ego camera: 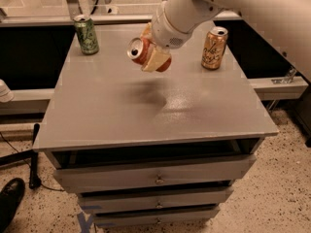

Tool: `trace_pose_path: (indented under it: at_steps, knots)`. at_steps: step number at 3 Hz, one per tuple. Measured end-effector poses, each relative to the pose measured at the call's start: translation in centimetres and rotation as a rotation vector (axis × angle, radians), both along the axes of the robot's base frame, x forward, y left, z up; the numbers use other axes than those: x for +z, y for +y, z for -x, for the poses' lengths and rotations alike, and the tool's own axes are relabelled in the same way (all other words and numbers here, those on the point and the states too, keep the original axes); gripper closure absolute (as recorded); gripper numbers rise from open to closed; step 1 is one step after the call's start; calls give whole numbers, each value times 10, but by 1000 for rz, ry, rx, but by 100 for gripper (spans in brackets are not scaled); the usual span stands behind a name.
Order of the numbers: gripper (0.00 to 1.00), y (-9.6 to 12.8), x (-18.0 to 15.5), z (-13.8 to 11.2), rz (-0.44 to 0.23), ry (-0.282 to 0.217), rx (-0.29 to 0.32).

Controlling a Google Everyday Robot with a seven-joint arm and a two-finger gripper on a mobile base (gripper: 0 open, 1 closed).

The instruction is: Knock coke can over

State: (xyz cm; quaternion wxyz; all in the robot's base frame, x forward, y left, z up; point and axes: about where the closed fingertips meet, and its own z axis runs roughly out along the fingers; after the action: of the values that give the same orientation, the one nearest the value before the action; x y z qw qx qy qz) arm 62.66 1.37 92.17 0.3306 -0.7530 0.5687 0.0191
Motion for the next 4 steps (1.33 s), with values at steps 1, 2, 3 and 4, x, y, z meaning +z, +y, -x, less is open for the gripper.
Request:
trace_pose_path:
  at_steps: [1, 2, 3, 4]
  knots:
    - [61, 1, -8, 14, 51, 6, 37]
    - [61, -4, -17, 30, 134, 34, 84]
    - [37, -8, -24, 45, 197, 68, 129]
    - [13, -7, -37, 59, 237, 104, 169]
